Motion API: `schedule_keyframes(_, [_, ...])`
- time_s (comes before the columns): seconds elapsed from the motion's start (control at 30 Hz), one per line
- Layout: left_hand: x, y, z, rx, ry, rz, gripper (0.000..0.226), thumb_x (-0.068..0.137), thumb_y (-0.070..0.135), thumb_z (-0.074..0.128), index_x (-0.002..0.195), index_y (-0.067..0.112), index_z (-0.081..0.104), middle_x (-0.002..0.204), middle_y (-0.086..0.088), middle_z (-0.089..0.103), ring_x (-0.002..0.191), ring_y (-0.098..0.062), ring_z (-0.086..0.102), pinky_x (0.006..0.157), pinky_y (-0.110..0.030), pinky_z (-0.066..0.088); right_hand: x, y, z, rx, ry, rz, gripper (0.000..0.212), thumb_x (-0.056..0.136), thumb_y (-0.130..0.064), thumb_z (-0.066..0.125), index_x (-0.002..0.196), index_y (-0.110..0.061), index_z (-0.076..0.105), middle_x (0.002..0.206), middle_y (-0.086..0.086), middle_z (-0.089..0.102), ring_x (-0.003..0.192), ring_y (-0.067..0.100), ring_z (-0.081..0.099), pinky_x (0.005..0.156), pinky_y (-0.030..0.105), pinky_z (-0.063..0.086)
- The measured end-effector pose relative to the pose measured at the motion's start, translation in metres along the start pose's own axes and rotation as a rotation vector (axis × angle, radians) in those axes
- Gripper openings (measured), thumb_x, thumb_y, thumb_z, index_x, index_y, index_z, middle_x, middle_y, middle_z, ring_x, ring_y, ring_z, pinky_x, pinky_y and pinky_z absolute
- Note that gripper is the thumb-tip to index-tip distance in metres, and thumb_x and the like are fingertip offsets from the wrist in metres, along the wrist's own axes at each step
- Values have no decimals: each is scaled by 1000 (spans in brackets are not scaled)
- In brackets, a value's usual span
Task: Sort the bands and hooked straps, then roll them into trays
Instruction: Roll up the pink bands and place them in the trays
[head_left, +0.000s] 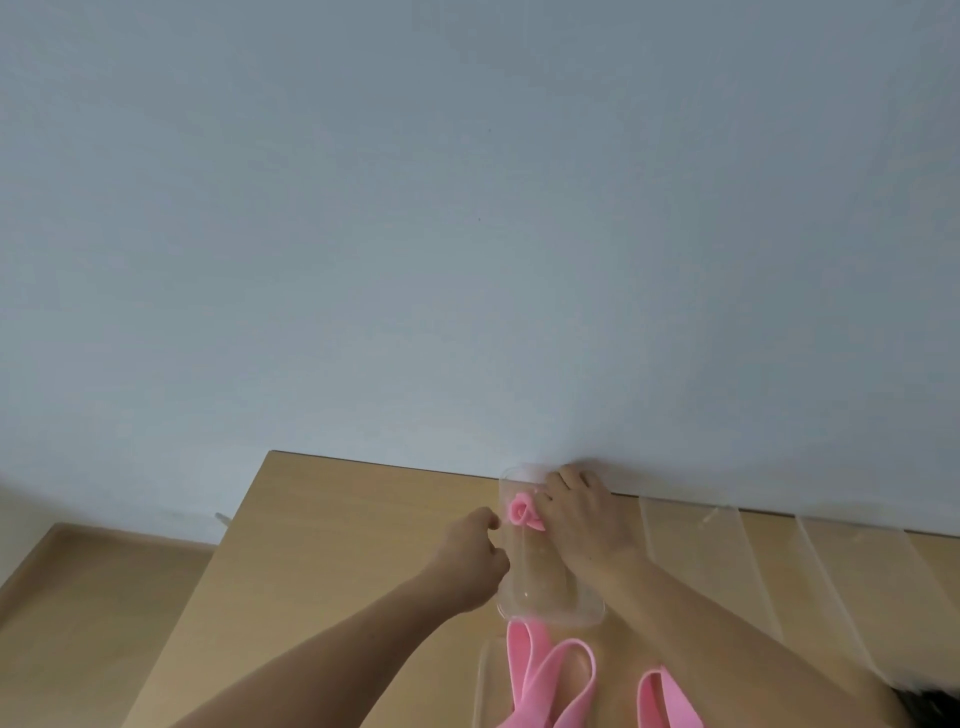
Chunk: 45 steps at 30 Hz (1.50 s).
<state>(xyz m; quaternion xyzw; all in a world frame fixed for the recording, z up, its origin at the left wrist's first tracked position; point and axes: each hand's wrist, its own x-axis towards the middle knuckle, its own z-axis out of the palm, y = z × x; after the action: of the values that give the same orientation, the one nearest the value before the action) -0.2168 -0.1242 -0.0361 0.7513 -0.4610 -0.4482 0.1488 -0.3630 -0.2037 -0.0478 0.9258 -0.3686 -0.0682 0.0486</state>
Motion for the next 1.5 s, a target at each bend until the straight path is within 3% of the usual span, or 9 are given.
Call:
schedule_keyframes(0.1, [-1, 0, 0, -10, 9, 0, 46, 91, 7, 44, 138, 9, 45, 95, -9, 66, 64, -18, 64, 49, -20, 47, -3, -1, -4, 16, 69, 56, 24, 56, -16, 83, 74, -23, 69, 81, 1, 59, 78, 22, 58, 65, 34, 48])
schedule_keyframes(0.3, [0, -1, 3, -18, 32, -6, 46, 93, 8, 45, 138, 9, 44, 109, -15, 65, 70, -22, 66, 51, -23, 47, -7, 10, 13, 179, 2, 29, 31, 92, -10, 57, 123, -15, 57, 118, 4, 55, 113, 23, 52, 78, 30, 50])
schedule_keyframes(0.57, [-2, 8, 7, 140, 88, 45, 46, 90, 6, 46, 137, 8, 42, 130, -6, 48, 117, -22, 50, 81, -21, 34, -7, 3, 15, 230, 7, 163, 36, 97, -15, 48, 133, -14, 45, 127, 1, 47, 120, 19, 45, 69, 27, 46])
schedule_keyframes(0.7, [-3, 18, 10, 163, 115, 104, 46, 92, 6, 41, 138, 7, 40, 132, -8, 46, 122, -22, 46, 84, -20, 30, -20, 5, 7, 210, 167, 105, 50, 63, -12, 87, 110, -12, 70, 94, 1, 67, 85, 20, 66, 62, 28, 56])
schedule_keyframes(1.0, [-2, 19, 18, 125, 139, 182, 50, 89, 1, 39, 138, 11, 39, 113, 6, 44, 105, -19, 43, 78, -17, 30, -14, 9, 16, 67, 211, 178, 37, 65, -29, 84, 99, -24, 70, 91, -6, 65, 82, 20, 62, 71, 31, 50])
schedule_keyframes(1.1, [4, 15, 20, 233, 200, 211, 66, 85, 4, 48, 146, 19, 30, 139, 4, 37, 119, -20, 45, 86, -19, 34, -12, 14, 17, 123, 255, 141, 33, 68, -25, 81, 99, -20, 71, 89, -5, 68, 82, 22, 64, 71, 32, 51])
schedule_keyframes(1.2, [13, 11, 24, 588, 243, 306, 70, 90, 17, 44, 155, 21, 19, 164, 3, 5, 151, -22, 0, 119, -33, 13, -15, 16, 21, 142, 291, 137, 28, 72, -19, 75, 99, -18, 70, 90, -3, 68, 84, 24, 64, 71, 35, 50])
schedule_keyframes(1.27, [18, 11, 26, 780, 196, 363, 69, 93, 22, 36, 157, 18, 12, 165, 4, -10, 149, -23, -24, 121, -42, -7, -18, 17, 22, 153, 335, 148, 26, 70, -19, 77, 94, -19, 70, 88, -4, 67, 82, 24, 63, 69, 35, 50])
schedule_keyframes(1.5, [29, 8, 27, 962, 89, 395, 68, 98, 25, 28, 157, 15, -4, 166, 4, -11, 149, -23, -24, 118, -50, -14, -26, 19, 28, 177, 386, 161, 36, 70, -17, 76, 105, -22, 70, 98, -8, 66, 88, 22, 62, 74, 34, 49])
